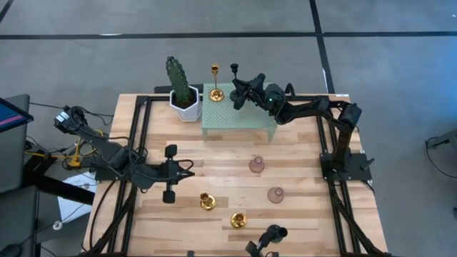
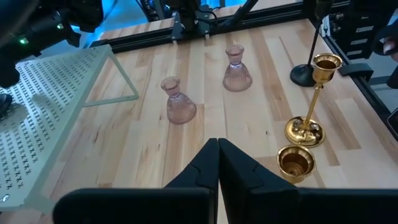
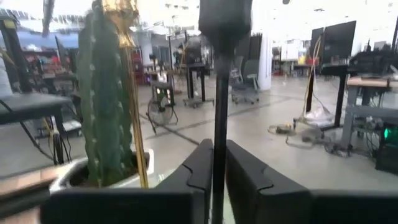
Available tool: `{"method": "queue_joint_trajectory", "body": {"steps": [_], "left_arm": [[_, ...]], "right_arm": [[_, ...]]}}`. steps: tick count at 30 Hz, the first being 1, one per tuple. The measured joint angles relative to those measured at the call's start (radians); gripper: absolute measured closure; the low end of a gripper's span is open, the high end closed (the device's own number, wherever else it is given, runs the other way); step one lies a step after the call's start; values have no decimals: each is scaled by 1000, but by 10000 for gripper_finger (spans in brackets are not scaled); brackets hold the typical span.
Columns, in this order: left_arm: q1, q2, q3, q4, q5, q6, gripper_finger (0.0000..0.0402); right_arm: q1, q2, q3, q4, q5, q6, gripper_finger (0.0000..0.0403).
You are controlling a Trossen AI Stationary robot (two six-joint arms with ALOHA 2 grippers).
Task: Pick & Place candle stick holders
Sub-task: Put the left black candle holder on the shelf, then put the top pink glass candle holder on the shelf
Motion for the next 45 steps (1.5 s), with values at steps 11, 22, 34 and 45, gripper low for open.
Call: {"method": "queue_joint_trajectory", "body": {"steps": [11,22,34,45], "left_arm": [[0,0,0,7,0,0,397],[0,0,0,13,0,-2,396],[0,0,0,19,0,0,394],[0,0,1,19,0,1,395]], "right_arm": [[14,-1,-2,-28,2,-40,320],[66,-151,-2,-283,82,-174,318],[49,-214,-1,-426,79,-107,218],[114,-248,-2,-573,79,-128,140]]}}
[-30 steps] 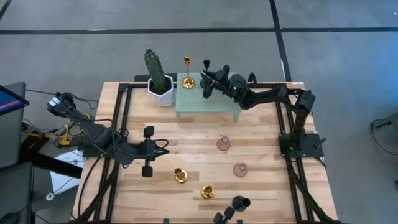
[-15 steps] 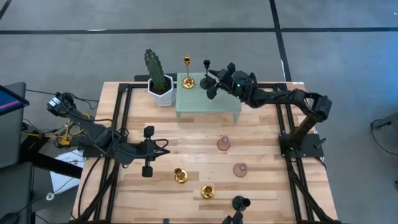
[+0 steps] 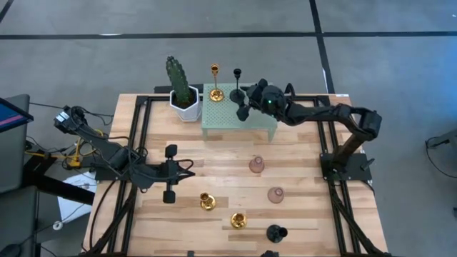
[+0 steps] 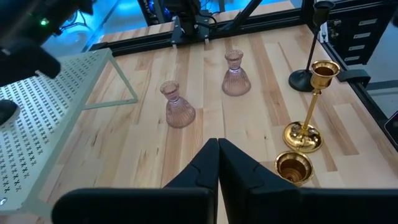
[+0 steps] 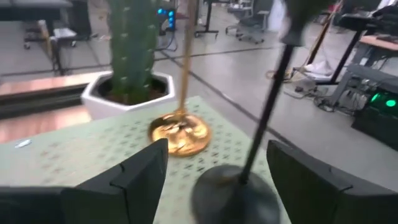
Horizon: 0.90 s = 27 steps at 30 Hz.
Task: Pick & Place candle stick holders
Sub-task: Put the top pink glass candle holder on the shelf
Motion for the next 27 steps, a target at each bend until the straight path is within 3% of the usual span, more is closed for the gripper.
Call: {"method": "queue_joint_trajectory", "body": {"steps": [11,22,27], "left_arm": [[0,-16,-27,-55,-29,45,396],[0,-137,-189,-32,-32,-53,397],[0,-165,-266,18,-23,-53,395]], "right_arm": [[148,-188,0,-370,-1,-13,170],[350,-367,0,-707,3,-18,348],[436,-414,0,-821,39,52,398]]}}
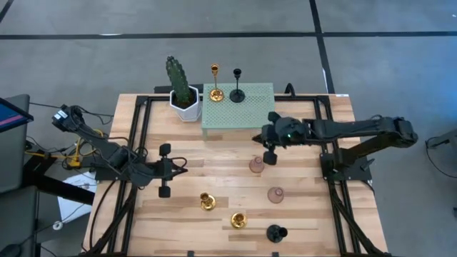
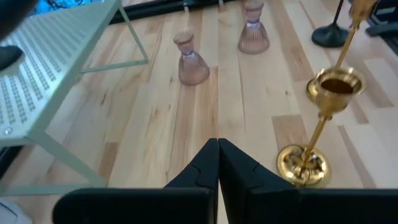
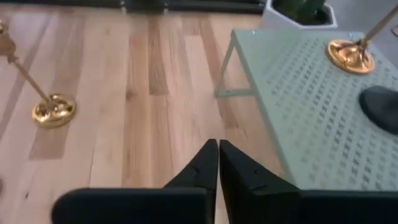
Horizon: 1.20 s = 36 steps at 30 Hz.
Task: Pick & Place candle stick holders
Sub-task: Put the top pink glass candle holder on the shelf
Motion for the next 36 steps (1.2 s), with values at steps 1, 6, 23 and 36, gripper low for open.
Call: {"method": "queue_joint_trajectory", "body": {"steps": [1,6,23,36], "left_arm": [[0,-1,-16,10,0,0,395],[0,1,-96,72,-7,0,397],[2,-11,-206,383,-41,250,395],[43,-34,-206,478,64,395,397]], "right_arm": [[21,-5,0,-13,38,15,396],[119,-15,0,-109,266,81,400],[383,-305,-421,108,519,174,402],[289,-729,-821,497,-6,-70,403]]}}
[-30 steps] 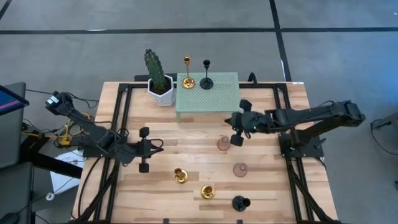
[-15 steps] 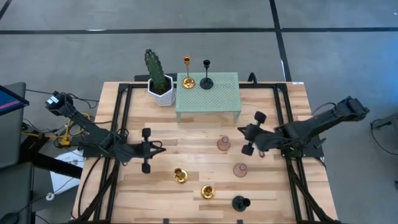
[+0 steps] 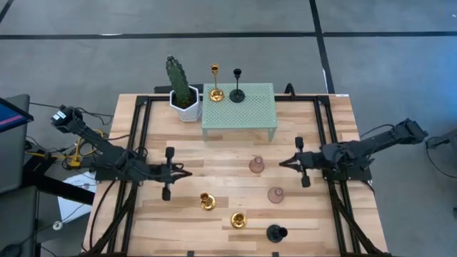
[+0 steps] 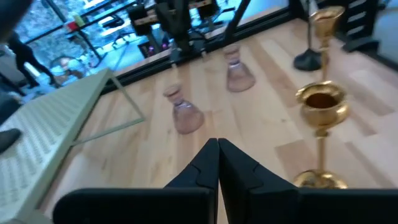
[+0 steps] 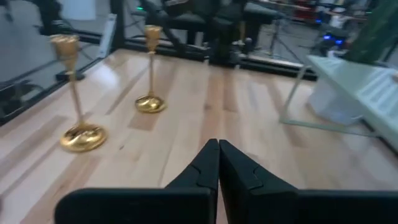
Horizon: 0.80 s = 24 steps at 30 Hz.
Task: Pick & Place candle stick holders
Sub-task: Put the top pink glass candle holder on the shelf
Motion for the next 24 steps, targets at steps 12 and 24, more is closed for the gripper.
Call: {"method": "queue_joint_trajectory", "body": {"steps": [12,24], "left_arm": [[187,-217,-220,-28,10,-32,398],[229,-583,-347,-21,330,-55,395]], "right_arm": [[-55,-206,-70,-59,-35,86,403],[-99,-234,-70,-70,-34,90,403]]}}
